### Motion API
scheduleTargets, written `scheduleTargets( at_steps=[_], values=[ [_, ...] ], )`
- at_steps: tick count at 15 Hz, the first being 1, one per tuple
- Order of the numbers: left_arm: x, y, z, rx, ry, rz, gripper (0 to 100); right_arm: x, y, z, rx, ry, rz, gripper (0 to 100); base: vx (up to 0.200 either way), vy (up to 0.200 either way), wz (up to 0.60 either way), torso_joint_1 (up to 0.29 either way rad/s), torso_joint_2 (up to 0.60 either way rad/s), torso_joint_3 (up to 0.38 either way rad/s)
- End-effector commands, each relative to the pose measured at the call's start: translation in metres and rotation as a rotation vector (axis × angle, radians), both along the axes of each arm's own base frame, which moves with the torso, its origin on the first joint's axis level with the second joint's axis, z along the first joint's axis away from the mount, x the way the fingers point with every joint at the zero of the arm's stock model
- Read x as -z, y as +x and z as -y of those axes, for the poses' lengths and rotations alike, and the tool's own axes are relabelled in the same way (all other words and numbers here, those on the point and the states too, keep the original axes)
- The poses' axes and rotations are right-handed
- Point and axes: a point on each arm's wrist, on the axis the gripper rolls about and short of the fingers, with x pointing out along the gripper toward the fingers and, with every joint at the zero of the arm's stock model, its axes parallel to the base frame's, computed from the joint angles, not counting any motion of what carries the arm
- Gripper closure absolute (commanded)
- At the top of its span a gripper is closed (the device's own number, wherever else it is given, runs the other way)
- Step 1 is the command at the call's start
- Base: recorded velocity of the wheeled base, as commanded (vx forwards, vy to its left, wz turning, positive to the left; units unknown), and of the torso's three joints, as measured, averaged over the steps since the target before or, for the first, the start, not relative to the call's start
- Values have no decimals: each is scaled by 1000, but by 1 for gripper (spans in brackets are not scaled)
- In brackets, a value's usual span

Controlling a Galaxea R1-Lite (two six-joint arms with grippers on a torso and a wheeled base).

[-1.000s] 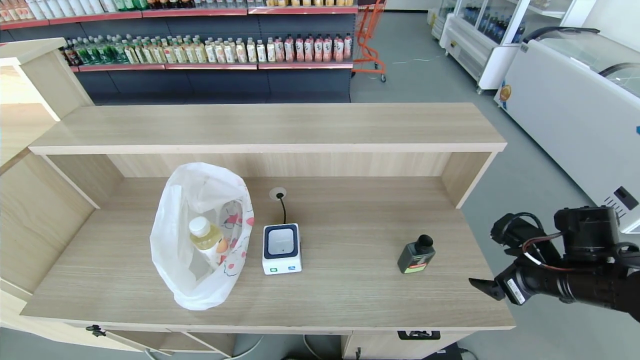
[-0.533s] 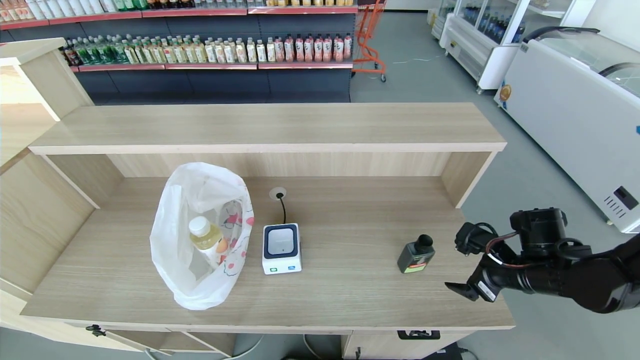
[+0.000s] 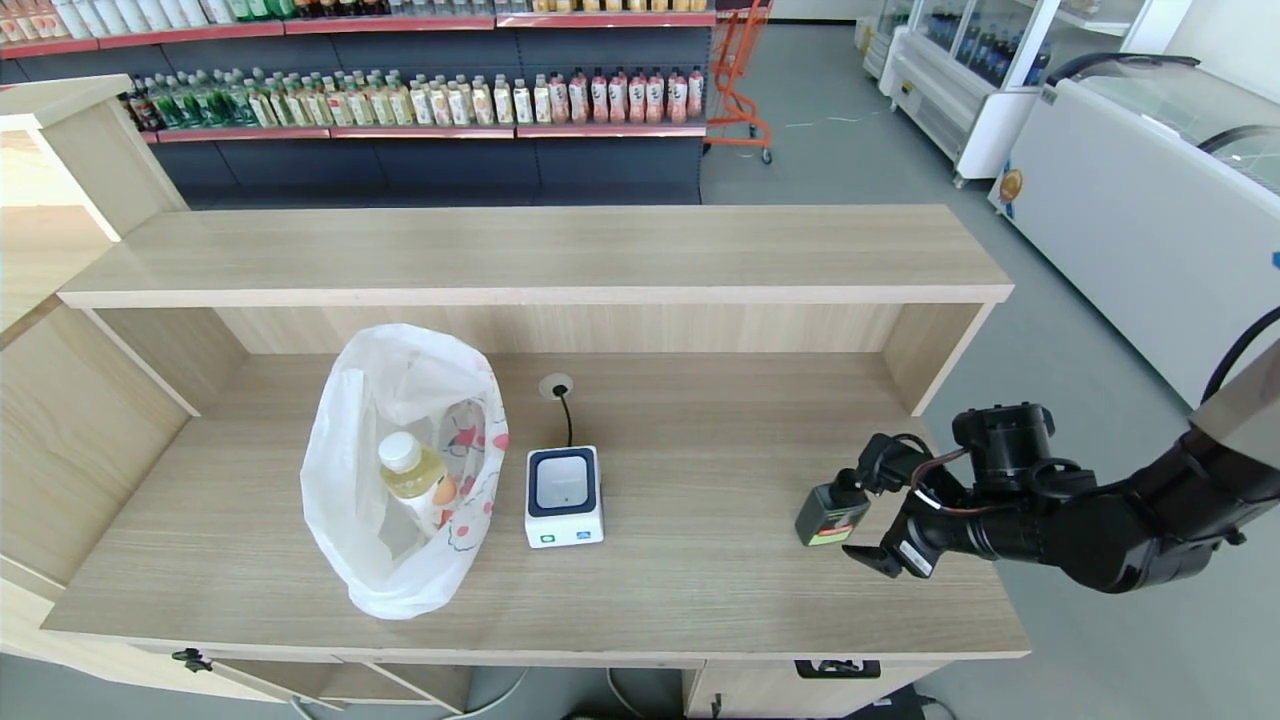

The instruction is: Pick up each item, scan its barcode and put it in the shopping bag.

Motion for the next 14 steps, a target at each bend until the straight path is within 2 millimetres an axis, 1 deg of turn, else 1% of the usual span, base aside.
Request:
scheduleTargets(
  at_steps=[1,5,6,8,14],
  values=[
    [0,0,0,-1,0,1,0,8,6,-3,-13,5,-15,0,0,0,0,0,0,0],
    [0,0,0,-1,0,1,0,11,20,-14,-53,25,1,0,0,0,0,0,0,0],
    [0,0,0,-1,0,1,0,12,20,-14,-51,25,-1,0,0,0,0,0,0,0],
    [0,0,0,-1,0,1,0,16,26,-21,-65,28,1,0,0,0,0,0,0,0],
    [0,0,0,-1,0,1,0,22,41,-32,-85,34,16,0,0,0,0,0,0,0]
  ],
)
